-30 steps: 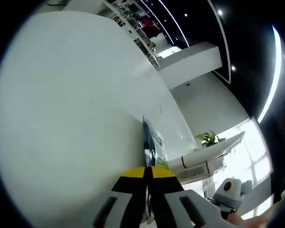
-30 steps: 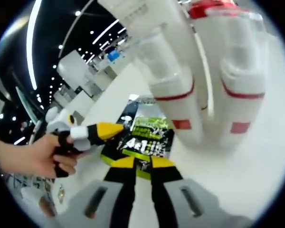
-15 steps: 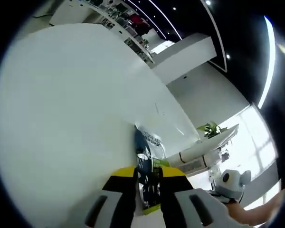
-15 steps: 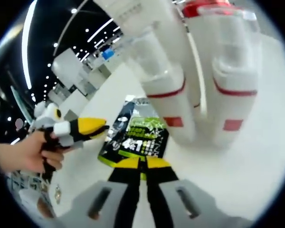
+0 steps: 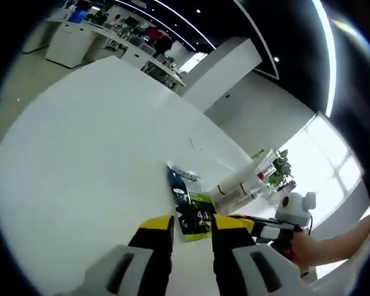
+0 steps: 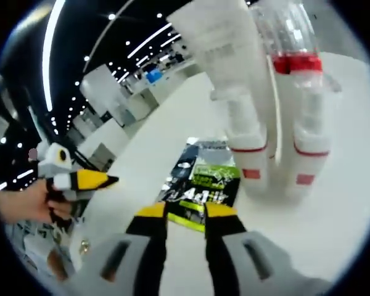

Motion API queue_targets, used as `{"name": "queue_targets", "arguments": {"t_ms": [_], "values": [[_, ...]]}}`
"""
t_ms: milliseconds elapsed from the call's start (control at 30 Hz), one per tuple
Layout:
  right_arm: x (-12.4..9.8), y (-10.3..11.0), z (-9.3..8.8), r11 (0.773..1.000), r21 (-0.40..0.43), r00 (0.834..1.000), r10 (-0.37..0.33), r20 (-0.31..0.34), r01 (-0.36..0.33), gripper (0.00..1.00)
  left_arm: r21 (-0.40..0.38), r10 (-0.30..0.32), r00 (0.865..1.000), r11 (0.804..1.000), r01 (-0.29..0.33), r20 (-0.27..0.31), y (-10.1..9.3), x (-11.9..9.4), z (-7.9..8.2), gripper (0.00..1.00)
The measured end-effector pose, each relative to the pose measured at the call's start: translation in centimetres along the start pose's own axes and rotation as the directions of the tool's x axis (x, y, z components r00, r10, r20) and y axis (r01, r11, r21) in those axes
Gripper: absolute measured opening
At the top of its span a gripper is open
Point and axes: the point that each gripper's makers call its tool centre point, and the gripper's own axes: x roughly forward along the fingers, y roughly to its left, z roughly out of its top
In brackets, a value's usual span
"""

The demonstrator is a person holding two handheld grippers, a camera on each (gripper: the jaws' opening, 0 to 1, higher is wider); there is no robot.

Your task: Arrange the skincare products in the storage area until every visible bottle or jar stands upright without overlapping.

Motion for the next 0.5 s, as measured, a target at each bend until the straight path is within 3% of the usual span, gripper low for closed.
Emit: {"name": "queue_targets", "arguments": {"t_ms": [333, 500], "values": [[-3.7, 2.4, -0.1, 0.997, 0.009, 0.997, 0.07, 0.046, -0.07, 0.3, 0.053, 0.067, 0.997, 0.996, -0.07, 0.05, -0.1, -5.6, -1.6, 0.32], [-5.9, 3.0, -1.8, 0.995, 0.018, 0.994, 0.095, 0.051, -0.096, 0.32, 0.078, 0.131, 0.99, 0.988, -0.135, 0.057, 1.0, -8.9, -2.8, 0.38]]}}
